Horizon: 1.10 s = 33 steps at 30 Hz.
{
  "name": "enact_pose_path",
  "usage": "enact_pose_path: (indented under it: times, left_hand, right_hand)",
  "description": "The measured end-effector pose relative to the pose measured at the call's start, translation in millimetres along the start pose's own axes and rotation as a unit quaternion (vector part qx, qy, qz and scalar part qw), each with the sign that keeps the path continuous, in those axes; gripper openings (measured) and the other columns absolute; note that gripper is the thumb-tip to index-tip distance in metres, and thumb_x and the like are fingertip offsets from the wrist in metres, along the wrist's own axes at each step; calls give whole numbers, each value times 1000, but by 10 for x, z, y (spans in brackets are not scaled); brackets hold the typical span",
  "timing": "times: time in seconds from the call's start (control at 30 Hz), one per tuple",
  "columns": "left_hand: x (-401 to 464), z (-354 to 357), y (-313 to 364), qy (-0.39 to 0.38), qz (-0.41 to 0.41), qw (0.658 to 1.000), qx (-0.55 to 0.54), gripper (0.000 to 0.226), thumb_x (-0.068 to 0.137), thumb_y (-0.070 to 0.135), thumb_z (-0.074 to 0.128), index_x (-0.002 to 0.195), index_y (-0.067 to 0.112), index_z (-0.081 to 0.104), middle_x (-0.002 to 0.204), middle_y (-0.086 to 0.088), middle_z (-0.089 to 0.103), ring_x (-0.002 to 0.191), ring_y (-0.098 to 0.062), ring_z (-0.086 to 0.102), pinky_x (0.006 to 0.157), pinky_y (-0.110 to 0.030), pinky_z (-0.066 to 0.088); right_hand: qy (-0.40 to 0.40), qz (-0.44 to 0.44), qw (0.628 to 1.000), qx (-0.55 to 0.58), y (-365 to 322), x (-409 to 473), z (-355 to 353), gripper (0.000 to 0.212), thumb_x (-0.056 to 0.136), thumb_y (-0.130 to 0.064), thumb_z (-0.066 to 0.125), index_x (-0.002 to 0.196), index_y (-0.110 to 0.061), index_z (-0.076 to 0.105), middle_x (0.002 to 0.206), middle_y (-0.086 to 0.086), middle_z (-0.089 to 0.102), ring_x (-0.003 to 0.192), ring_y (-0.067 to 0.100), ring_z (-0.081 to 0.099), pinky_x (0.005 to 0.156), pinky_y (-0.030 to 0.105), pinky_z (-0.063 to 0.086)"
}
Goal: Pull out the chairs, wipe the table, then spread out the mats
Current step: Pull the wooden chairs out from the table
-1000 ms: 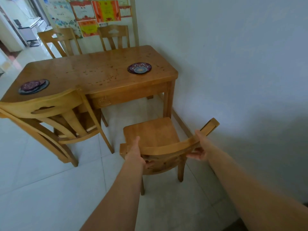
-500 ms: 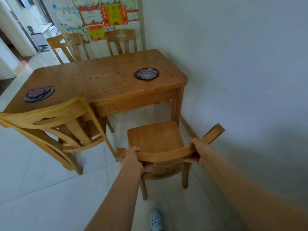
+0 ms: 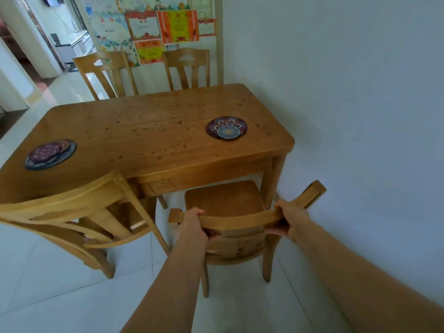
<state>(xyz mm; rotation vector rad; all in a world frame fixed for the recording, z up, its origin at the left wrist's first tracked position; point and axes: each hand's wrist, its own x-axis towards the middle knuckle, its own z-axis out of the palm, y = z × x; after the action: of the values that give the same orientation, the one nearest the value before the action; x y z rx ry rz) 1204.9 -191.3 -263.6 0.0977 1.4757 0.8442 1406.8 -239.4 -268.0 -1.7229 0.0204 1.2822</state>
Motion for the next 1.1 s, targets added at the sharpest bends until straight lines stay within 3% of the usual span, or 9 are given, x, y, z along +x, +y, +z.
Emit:
enact_pose_path:
  times: [0.2,0.37,0.47,0.63,0.77,0.87,0.97,1.1]
  left_hand:
    - [257,248,373,-13,-15,1000,-9,32,83,10,65,109,14,47,93,-12,50,94,-35,52,85,-63,52]
    - [430,329,373,-21,-26,999,-15,36,82,9,65,113,12,46,102,-16,51,96,-37,53,81,-62,53]
    - [478,320,318,-23,-40,998,-32,42,80,7,66,115,12,44,115,-19,50,102,-43,52,81,-64,53]
    - [678,452,483,-23,-37,998,-41,40,84,7,65,114,13,41,112,-19,47,110,-43,51,87,-62,52]
    - [834,589,652,-9,-35,999,-31,42,83,7,66,119,14,44,118,-19,49,111,-44,52,82,-62,53]
    - [974,673,806,11,-24,999,-21,45,83,7,66,123,13,46,118,-20,51,103,-42,53,69,-60,56]
    - [1083,741,912,25,-14,999,-17,50,79,7,68,124,13,46,121,-20,51,106,-44,54,53,-58,54]
    - [1166,876,979,35,-10,999,-22,48,79,9,67,123,12,47,121,-20,52,106,-44,55,68,-60,56]
  right_hand:
    - [16,13,1000,5,-344,225,365,37,87,-14,68,118,-10,48,115,20,57,101,43,61,70,59,58]
    - [27,28,999,-6,-423,383,432,36,87,-12,67,117,-11,46,116,19,56,100,43,61,62,56,57]
    - [26,41,999,-12,-417,489,456,31,89,-10,65,114,-10,46,114,21,56,102,43,61,67,54,55]
    - [-2,41,999,-21,-586,683,604,35,88,-13,67,116,-10,46,100,19,56,96,40,61,67,51,56]
    - [-12,40,999,-17,-735,869,749,37,89,-13,66,119,-11,45,98,17,54,102,42,61,71,52,57]
    - [-25,46,999,-6,-800,1018,873,38,90,-12,66,121,-14,43,108,20,53,105,42,60,81,58,56]
    - [-36,52,998,-3,-878,1136,990,47,88,-12,68,129,-15,44,118,21,51,105,42,58,79,61,55]
    - [-37,59,997,-17,-1015,1298,1064,49,88,-13,68,130,-15,43,115,21,51,101,41,58,69,58,58]
